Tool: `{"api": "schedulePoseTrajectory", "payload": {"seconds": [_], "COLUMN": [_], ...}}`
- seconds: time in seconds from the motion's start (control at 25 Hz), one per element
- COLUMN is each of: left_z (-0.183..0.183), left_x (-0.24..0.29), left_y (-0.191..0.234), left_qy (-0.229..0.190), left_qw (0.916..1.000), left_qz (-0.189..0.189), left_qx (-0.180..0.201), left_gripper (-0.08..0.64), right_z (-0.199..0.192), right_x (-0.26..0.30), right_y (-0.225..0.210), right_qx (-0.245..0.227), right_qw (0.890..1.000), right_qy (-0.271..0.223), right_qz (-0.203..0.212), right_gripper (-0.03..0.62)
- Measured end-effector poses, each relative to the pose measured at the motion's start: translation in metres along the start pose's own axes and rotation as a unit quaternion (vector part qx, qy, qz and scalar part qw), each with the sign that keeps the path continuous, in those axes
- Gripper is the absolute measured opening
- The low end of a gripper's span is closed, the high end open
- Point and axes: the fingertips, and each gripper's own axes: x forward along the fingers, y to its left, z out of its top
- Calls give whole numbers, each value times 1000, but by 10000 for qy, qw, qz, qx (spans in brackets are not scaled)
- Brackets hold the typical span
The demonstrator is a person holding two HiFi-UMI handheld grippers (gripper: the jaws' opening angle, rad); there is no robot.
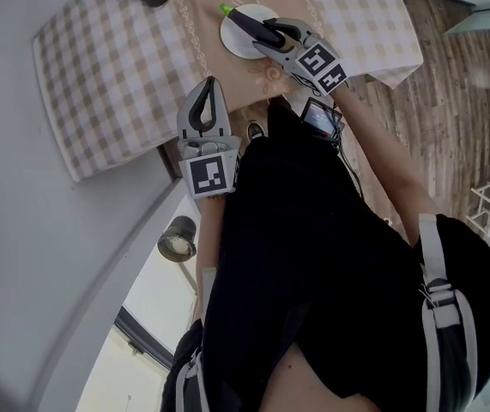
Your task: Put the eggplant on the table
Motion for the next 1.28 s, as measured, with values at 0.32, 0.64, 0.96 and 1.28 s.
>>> {"api": "schedulePoseTrajectory", "payload": {"seconds": [0.32,0.64,0.96,1.28], "left_z": [6,28,-4,-3], "left_x": [-6,-20,-15,-18], "left_y": [8,24,20,26], "left_qy": [-11,-95,-1,12], "left_qw": [10000,9995,9996,9994], "left_qz": [57,107,279,338], "left_qx": [-70,-283,-19,-10], "left_gripper": [-8,-8,-8,-8], "right_z": [-4,11,-36,-43], "right_x": [9,4,24,28], "right_y": [-2,2,-4,-3], "right_qx": [-22,-80,83,158], "right_qw": [9998,9982,9986,9980], "right_qy": [217,584,515,604], "right_qz": [-23,-115,-54,-78], "right_gripper": [221,221,221,221]}}
